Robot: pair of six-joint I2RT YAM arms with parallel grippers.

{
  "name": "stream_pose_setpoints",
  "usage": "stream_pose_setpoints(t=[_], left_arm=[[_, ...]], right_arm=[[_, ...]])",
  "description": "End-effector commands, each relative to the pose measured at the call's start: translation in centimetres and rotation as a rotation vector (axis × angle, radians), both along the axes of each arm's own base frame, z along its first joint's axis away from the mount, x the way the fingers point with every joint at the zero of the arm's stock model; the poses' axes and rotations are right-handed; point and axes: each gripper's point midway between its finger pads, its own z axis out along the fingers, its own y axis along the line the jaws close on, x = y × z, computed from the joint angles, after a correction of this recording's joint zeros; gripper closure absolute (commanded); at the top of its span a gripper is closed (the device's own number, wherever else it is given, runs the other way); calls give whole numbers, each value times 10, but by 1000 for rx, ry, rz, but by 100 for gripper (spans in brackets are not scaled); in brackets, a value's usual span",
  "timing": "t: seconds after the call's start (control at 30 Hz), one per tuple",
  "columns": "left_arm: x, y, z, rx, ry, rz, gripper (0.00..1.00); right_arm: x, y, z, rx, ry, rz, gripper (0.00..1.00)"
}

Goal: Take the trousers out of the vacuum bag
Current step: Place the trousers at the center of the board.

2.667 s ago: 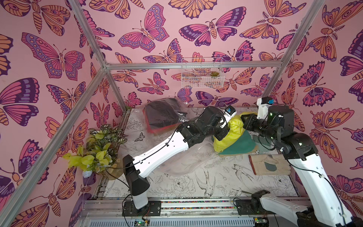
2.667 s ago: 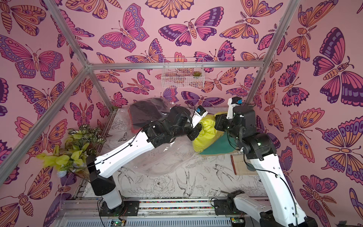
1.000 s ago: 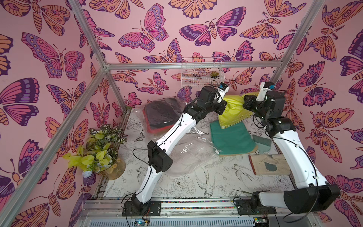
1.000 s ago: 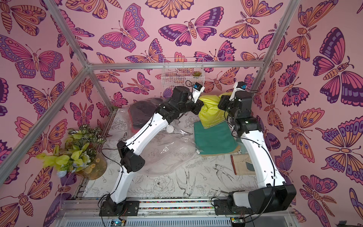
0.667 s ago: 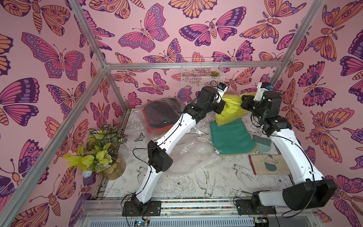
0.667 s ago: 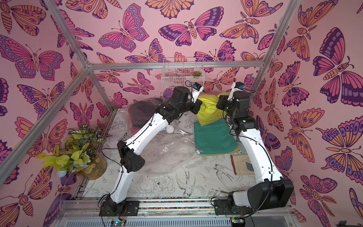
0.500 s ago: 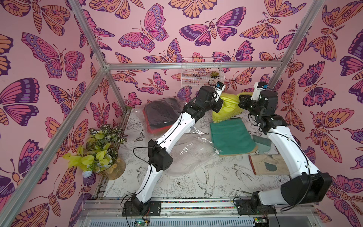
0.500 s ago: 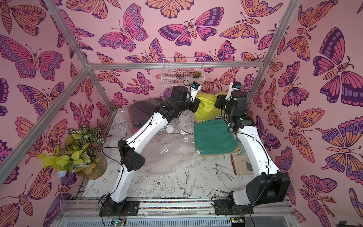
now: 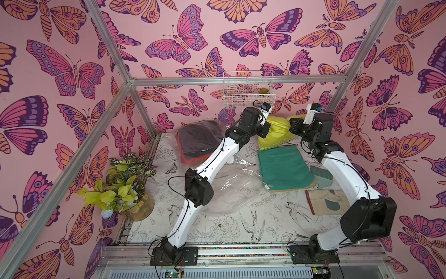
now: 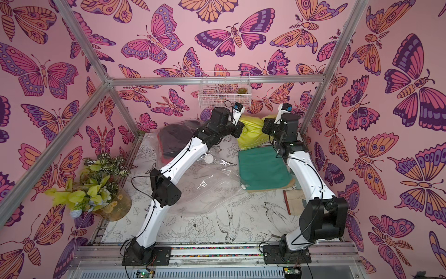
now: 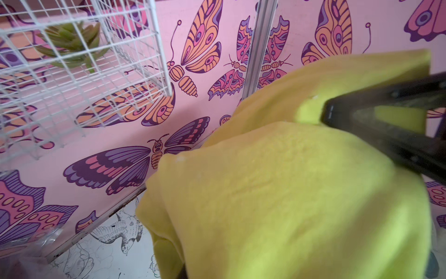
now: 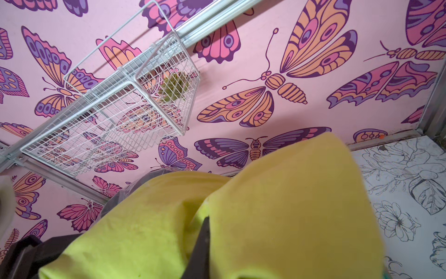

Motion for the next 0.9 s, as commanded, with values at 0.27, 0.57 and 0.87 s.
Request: stream_pose_setpoints(t=[0.27,0.57,0.87], left_arm=[[-4,20,5,-46,35,37,98],[-54,13,-40,13,124,-8,100],[-95,9,-108,105,254,-48,100]], right_arm=[[-47,-61,-5,18,-8,-123,100],[-96,-81,-51,123,146,-171,100],[-135,-83,-121,196,370,-185,100]])
